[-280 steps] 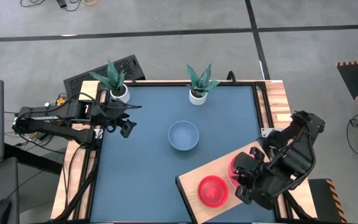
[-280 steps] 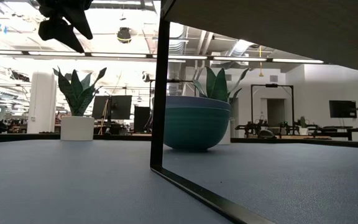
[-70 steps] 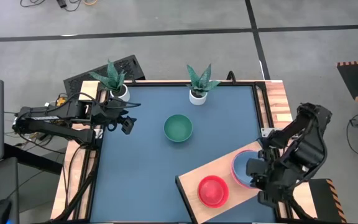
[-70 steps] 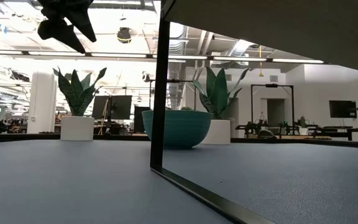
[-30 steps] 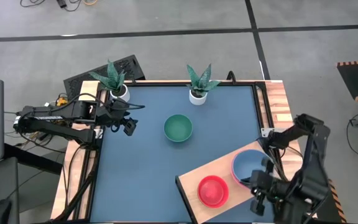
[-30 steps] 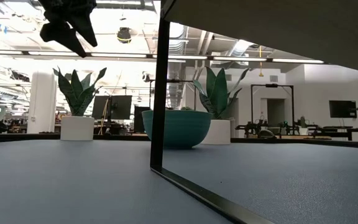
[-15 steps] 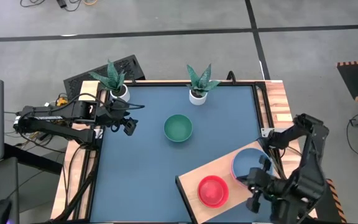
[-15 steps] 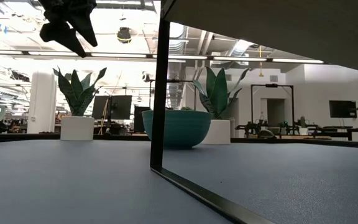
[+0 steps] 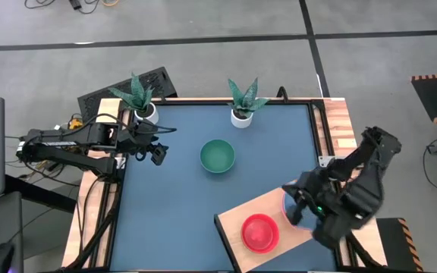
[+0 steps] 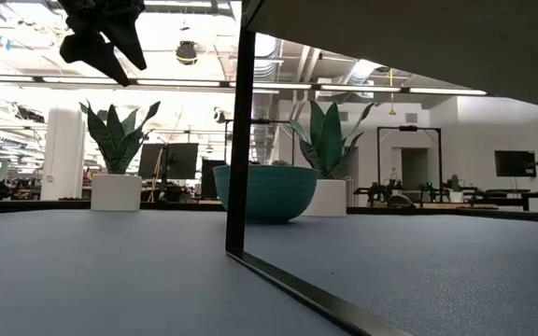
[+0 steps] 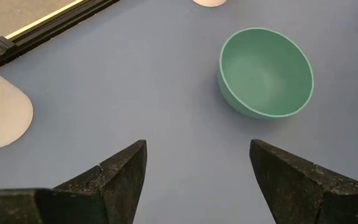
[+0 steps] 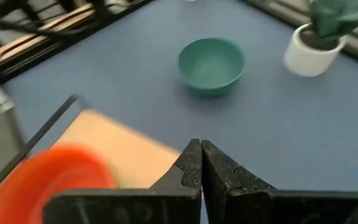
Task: Place and stack bowls onto a shelf
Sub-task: Stack the green bowl on top of the blue bowl on the shelf
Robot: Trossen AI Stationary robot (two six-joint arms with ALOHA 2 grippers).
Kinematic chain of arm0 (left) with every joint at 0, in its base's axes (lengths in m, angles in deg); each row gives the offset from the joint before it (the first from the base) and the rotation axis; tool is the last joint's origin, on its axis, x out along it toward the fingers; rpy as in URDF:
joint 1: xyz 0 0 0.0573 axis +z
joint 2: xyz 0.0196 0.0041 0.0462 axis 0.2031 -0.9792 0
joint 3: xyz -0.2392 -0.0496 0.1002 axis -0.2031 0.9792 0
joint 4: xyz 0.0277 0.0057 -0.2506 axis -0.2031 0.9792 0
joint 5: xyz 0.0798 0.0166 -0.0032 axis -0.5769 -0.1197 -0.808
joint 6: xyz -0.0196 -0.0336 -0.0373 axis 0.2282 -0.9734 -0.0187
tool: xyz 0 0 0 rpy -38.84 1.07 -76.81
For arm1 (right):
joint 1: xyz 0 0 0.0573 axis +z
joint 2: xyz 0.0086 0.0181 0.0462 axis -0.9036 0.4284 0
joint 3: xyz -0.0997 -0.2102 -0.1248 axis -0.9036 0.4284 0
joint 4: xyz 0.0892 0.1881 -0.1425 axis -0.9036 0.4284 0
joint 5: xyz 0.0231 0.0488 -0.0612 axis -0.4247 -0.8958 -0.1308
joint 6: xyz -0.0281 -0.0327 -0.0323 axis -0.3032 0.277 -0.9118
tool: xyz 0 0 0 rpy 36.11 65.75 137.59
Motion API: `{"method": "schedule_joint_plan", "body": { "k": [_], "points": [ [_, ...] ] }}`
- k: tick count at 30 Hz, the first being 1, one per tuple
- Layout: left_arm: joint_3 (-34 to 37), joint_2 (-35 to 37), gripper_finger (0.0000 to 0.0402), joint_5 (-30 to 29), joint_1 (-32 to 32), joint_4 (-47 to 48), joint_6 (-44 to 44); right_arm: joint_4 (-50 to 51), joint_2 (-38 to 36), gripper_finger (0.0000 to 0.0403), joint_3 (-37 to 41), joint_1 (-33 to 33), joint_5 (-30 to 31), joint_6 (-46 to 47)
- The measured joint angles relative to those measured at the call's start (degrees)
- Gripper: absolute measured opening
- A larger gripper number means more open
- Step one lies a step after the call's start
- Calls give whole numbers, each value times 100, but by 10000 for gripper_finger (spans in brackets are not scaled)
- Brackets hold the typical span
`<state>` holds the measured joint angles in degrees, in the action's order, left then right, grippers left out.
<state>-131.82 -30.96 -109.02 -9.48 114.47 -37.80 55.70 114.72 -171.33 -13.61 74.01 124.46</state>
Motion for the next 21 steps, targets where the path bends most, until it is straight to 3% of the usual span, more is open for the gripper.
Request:
{"method": "schedule_joint_plan", "body": {
  "k": [5, 9, 12, 16, 21],
  "points": [
    [0, 0, 269, -2, 0, -1, 0, 3, -1, 23, 0, -598, 51, -536],
    [0, 0, 269, 8, 0, -1, 5, -152, 2, 26, -147, -1061, 656, -952],
    [0, 0, 269, 96, 0, -3, 91, -744, -4, 37, -317, -1489, 838, -1980],
    [0, 0, 269, 164, -1, -24, 165, -2163, 1, 56, -343, -2114, 429, -3882],
    [0, 0, 269, 219, 0, -25, 175, -3654, 1, 83, -343, -2935, -682, -5747]
  ]
}}
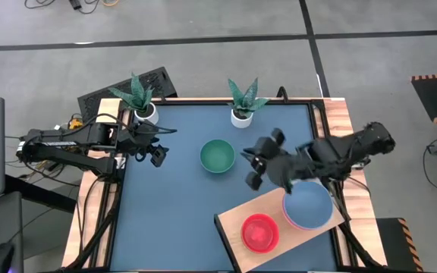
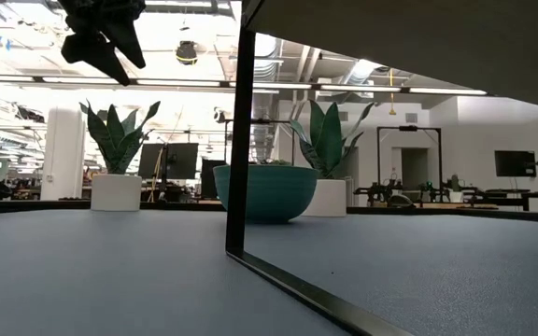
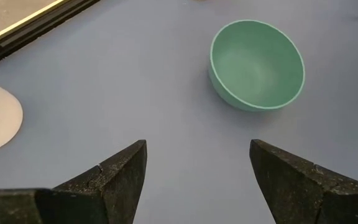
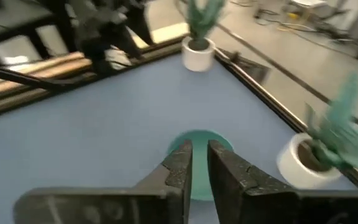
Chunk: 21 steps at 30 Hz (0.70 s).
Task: Place and stack bowls onto a shelf
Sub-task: Stack the green bowl on top of the blue bowl on the shelf
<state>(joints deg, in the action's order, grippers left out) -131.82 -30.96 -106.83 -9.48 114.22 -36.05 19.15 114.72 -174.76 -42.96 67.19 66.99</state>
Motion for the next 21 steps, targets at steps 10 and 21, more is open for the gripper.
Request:
{"method": "schedule_joint_plan", "body": {
  "k": [10, 21],
  "points": [
    [0, 0, 269, 4, 0, 2, -2, -1131, 520, 174, -4, -1246, -2110, -1224],
    [0, -2, 269, -126, 0, 4, -22, -1522, 2108, 195, 8, -1596, -3389, -1981]
  ]
}}
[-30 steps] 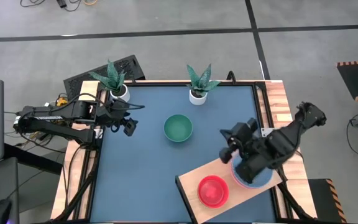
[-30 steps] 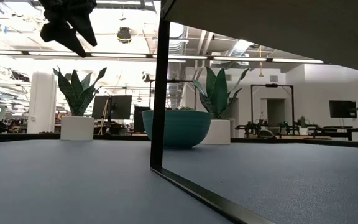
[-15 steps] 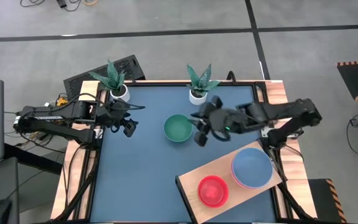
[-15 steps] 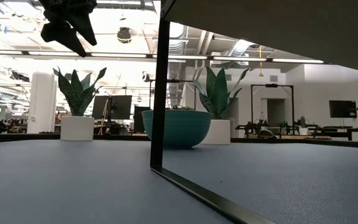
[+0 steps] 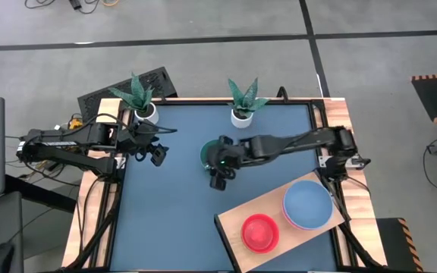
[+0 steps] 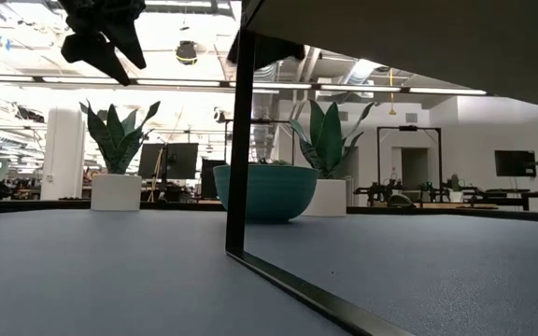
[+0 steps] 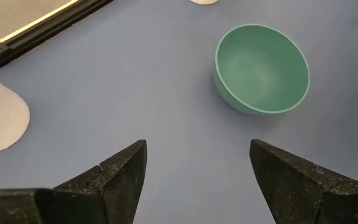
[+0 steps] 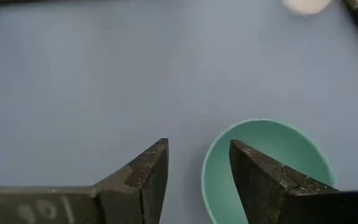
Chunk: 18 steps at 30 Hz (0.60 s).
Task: Place and stack bowls onto a shelf
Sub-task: Stack the green bowl on top of the blue bowl on the shelf
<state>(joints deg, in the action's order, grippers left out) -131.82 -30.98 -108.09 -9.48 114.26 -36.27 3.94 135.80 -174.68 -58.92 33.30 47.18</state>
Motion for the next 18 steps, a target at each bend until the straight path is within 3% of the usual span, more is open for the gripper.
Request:
{"method": "schedule_joint_plan", "body": {
  "k": [9, 18],
  "points": [
    [0, 0, 269, -12, -1, 7, -84, 64, 795, 192, -8, -259, -427, -177],
    [0, 0, 269, -50, -1, 4, -172, 250, 1277, 191, -6, -427, -473, -182]
  ]
}}
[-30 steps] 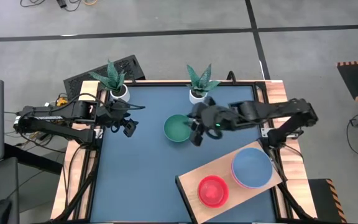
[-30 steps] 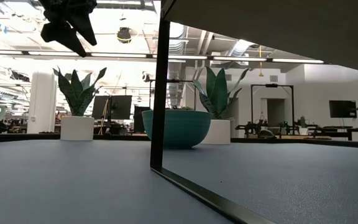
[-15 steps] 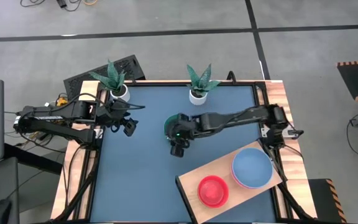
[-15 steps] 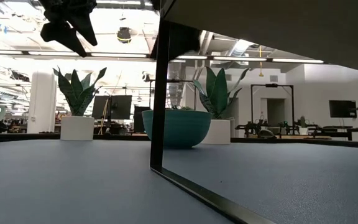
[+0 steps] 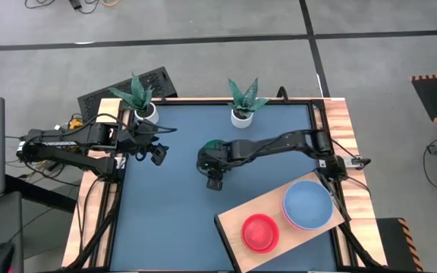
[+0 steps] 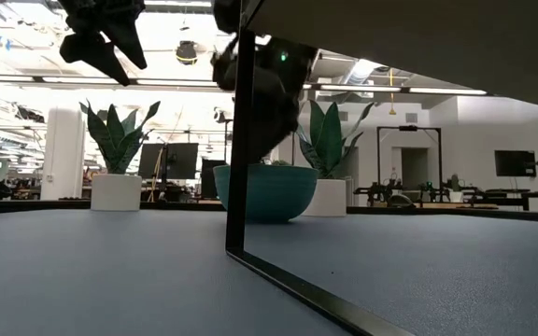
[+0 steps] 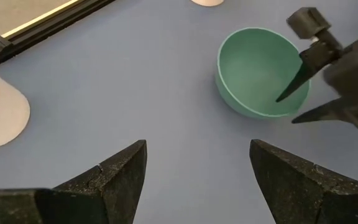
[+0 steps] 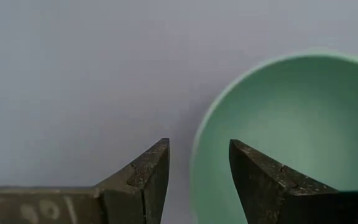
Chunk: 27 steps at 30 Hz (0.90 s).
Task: Place and stack bowls onto a shelf
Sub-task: Stack the green bowl on top of the blue bowl on the shelf
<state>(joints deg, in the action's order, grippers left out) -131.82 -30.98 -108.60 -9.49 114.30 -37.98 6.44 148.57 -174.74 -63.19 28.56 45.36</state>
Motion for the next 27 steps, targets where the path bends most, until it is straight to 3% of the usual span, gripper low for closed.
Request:
{"method": "schedule_joint_plan", "body": {
  "k": [6, 12, 20, 27],
  "points": [
    [0, 0, 269, -62, 0, 0, -27, 81, 103, 163, 0, -115, -66, 8],
    [0, 0, 269, -267, -1, 0, -27, 140, 11, 28, -4, -174, 72, 310],
    [0, 0, 269, -296, -1, 4, 52, 418, -60, 26, -78, -166, -73, 556],
    [-1, 1, 269, -298, 1, 1, 58, 651, -564, 25, -785, 45, -101, 647]
  ]
}}
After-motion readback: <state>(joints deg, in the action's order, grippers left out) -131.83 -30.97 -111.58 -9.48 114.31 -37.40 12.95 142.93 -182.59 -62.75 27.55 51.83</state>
